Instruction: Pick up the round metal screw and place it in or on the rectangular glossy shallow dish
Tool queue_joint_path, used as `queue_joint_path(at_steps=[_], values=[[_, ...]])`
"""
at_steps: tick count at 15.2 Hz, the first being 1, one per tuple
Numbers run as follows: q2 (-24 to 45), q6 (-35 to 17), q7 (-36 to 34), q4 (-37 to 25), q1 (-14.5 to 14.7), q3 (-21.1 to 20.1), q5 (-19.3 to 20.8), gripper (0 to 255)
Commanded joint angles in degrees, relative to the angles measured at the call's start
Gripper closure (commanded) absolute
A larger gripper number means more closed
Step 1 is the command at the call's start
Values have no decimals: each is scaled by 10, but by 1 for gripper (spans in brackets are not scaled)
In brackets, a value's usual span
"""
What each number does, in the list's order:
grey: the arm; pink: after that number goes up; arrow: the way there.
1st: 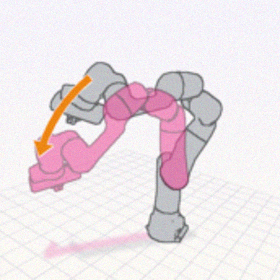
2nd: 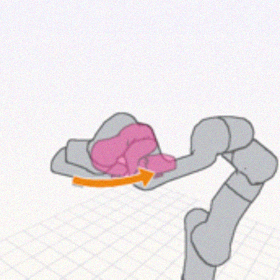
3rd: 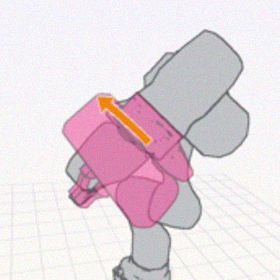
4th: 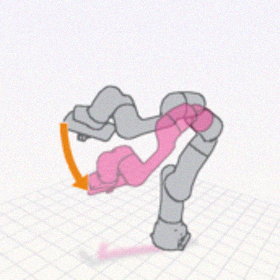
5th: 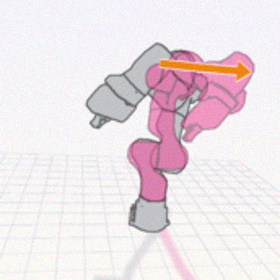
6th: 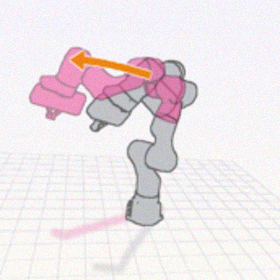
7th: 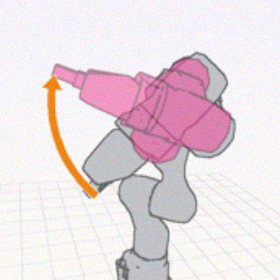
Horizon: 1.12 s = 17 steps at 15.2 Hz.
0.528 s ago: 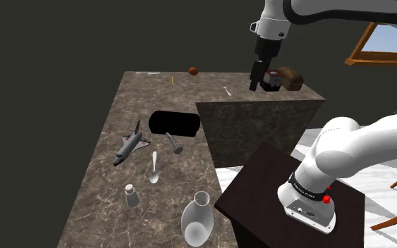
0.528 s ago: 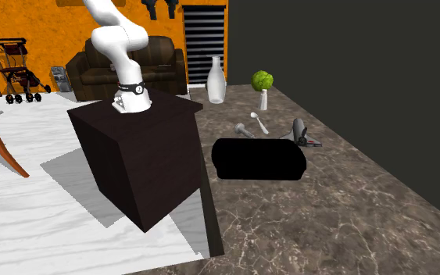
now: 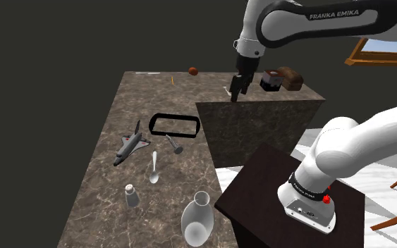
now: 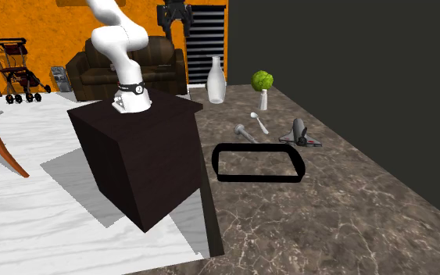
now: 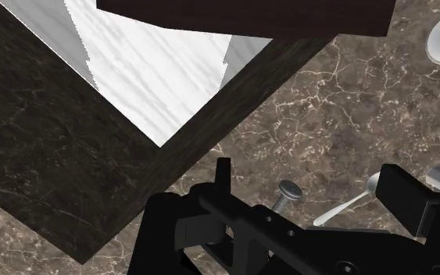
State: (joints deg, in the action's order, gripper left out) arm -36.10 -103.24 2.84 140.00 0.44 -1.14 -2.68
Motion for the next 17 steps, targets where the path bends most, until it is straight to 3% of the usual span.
queue_joint_path(at_steps=[1,9,17], values=[[29,-41,-21,9,2,-10,-10,0],[181,-195,-86,3,3,-37,-37,0],[357,-319,-148,-58,5,-53,-47,0]])
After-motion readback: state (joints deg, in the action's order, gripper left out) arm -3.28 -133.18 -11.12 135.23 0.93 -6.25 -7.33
